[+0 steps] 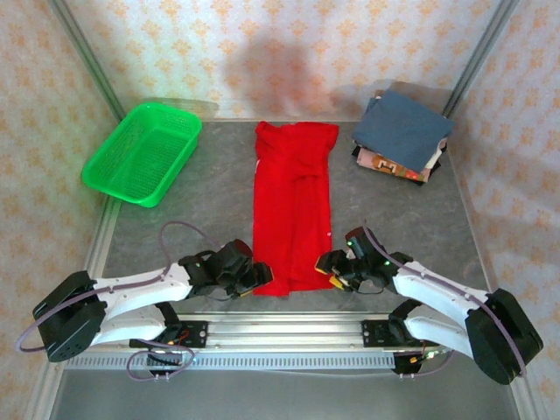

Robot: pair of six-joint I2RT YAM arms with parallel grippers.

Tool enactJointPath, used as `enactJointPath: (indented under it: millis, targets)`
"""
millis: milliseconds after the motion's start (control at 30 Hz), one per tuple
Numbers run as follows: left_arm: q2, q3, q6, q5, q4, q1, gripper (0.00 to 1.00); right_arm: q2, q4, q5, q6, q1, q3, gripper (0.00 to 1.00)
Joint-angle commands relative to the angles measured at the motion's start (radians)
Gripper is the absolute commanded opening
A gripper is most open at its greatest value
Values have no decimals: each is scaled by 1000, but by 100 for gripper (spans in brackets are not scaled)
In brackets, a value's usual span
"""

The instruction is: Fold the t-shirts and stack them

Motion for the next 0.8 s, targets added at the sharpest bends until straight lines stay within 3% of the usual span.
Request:
enactJointPath:
  millis: [0,200,533,767]
  targets:
    - [46,-4,-27,9,140,-5,66,-7,30,-3,15,8,-22,62]
    - [101,41,7,29,114,-7,54,40,11,-25,-4,9,-16,60]
    - [58,13,7,12,71,-7,21,-136,-286,57,-42,9,70,62]
    - [17,-14,2,8,71,-8,12,-98,-124,37,14,9,-8,62]
